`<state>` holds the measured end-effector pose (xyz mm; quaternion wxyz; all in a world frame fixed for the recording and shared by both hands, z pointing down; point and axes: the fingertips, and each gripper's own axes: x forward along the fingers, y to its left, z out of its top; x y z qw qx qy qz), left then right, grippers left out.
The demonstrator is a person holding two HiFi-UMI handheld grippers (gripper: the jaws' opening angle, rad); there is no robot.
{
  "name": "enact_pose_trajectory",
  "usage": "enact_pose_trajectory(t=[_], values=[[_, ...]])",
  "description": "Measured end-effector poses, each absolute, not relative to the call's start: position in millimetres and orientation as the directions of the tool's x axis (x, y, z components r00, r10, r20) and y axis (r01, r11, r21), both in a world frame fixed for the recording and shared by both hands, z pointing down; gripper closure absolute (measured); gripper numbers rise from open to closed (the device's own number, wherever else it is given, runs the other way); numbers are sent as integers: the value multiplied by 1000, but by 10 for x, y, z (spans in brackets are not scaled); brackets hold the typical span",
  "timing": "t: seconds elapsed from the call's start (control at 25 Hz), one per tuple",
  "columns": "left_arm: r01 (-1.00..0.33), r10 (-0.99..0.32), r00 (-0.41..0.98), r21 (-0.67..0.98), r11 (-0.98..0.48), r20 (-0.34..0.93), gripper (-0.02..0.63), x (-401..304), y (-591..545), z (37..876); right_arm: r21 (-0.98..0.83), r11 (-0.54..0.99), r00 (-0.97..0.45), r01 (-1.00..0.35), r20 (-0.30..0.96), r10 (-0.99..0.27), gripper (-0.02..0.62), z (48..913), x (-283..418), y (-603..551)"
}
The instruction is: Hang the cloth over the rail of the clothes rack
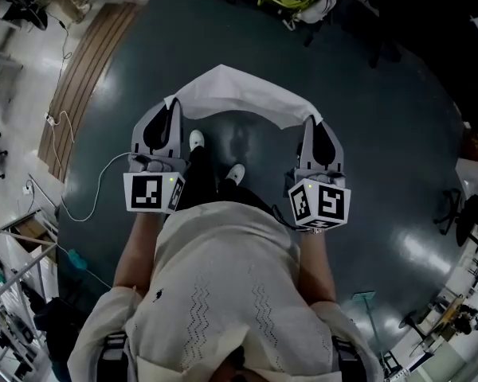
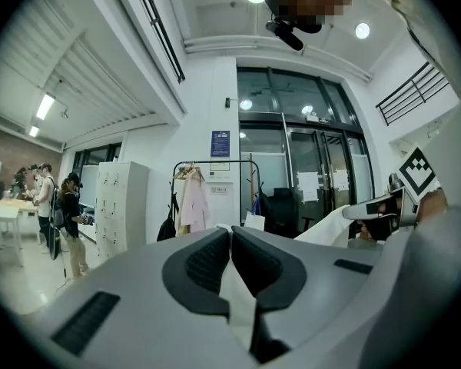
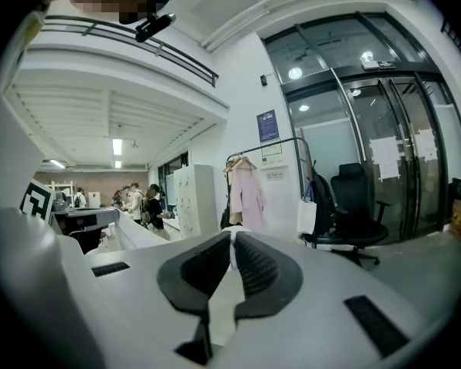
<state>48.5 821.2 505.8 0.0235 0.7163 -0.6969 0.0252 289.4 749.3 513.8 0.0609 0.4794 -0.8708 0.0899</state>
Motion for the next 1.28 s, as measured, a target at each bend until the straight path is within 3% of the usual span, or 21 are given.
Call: enact_pose_trajectory(t=[0.44, 0.92, 1.28], values=[[-992, -987, 123, 36, -120, 101, 586, -240, 6763, 5381, -68, 415, -417, -907, 279, -865, 563, 5461, 2359, 6289], [-971, -971, 239, 26, -238, 29, 587, -1307, 5091, 5095, -31, 331, -329, -943, 214, -920, 563, 5084, 1300, 4915], [-971, -970, 239, 30, -238, 46, 586, -1462, 4325, 5149, -33, 318, -317, -948, 230, -920, 563, 5164, 1195, 4180]])
